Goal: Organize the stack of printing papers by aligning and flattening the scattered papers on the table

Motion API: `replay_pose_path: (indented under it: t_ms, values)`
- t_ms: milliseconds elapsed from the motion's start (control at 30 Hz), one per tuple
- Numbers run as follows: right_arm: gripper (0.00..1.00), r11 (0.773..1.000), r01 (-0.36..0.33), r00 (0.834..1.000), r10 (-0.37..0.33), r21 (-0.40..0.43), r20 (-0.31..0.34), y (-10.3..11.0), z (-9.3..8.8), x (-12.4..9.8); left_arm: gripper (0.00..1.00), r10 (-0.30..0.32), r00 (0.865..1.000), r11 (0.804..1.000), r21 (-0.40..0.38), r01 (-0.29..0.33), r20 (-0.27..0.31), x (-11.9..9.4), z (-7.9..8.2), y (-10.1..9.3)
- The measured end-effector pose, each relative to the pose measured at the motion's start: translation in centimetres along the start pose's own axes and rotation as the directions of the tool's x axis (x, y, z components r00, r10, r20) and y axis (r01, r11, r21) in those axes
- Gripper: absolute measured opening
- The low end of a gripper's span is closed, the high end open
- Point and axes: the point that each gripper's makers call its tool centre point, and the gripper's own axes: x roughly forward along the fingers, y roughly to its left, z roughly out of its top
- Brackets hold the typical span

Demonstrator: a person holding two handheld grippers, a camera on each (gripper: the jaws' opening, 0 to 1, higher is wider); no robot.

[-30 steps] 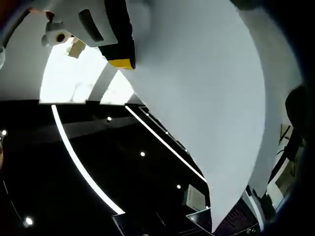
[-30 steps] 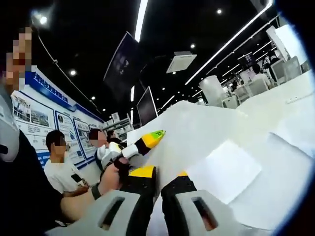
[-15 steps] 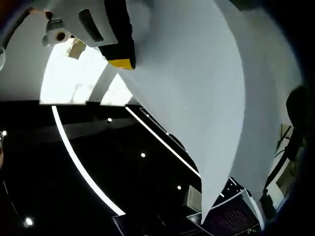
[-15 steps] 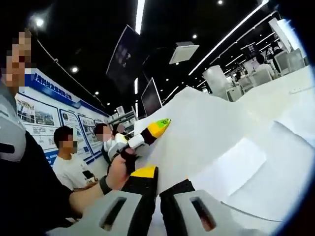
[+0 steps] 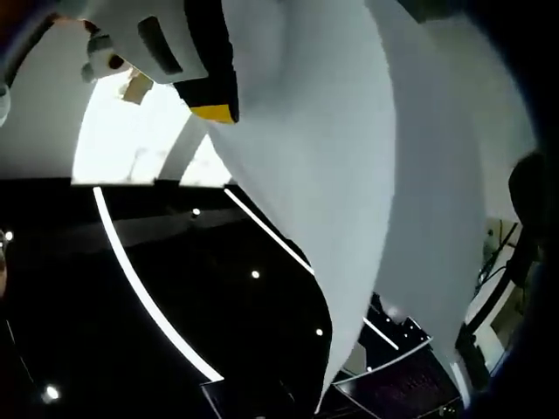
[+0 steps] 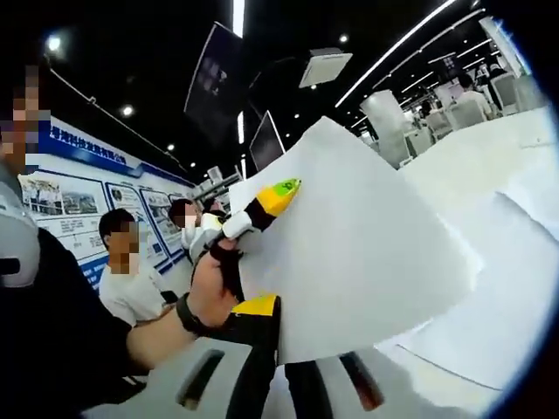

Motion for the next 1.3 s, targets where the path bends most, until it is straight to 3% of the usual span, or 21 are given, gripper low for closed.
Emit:
replay_pose_path:
  t_ms: [333, 667, 1133, 1300]
  values:
    - [0.0, 1.0, 0.013, 1.0, -0.013, 0.0, -0.001, -0.2, 0.0, 0.0, 0.07, 0.034, 0.999, 0.998, 0.059, -0.031, -0.036, -0.1, -0.6, 0.5]
    - [0.01, 1.0, 0.002, 1.0, -0.002, 0.006, 0.007, -0.3, 0.3, -0.5, 0.06, 0.026, 0.999, 0.999, 0.041, -0.025, -0.035, 0.0, -0.5, 0.6]
    - [0.01, 0.994, 0.096, 0.992, -0.1, 0.047, 0.08, -2.5, 1.5, -5.6, 0.06, 0.033, 0.999, 0.997, 0.065, -0.031, -0.032, -0.1, -0.5, 0.6]
    - [0.0, 0.987, 0.159, 0.983, -0.161, 0.035, 0.087, -3.5, 1.5, -7.5, 0.06, 0.037, 0.999, 0.997, 0.062, -0.035, -0.028, -0.1, -0.4, 0.7]
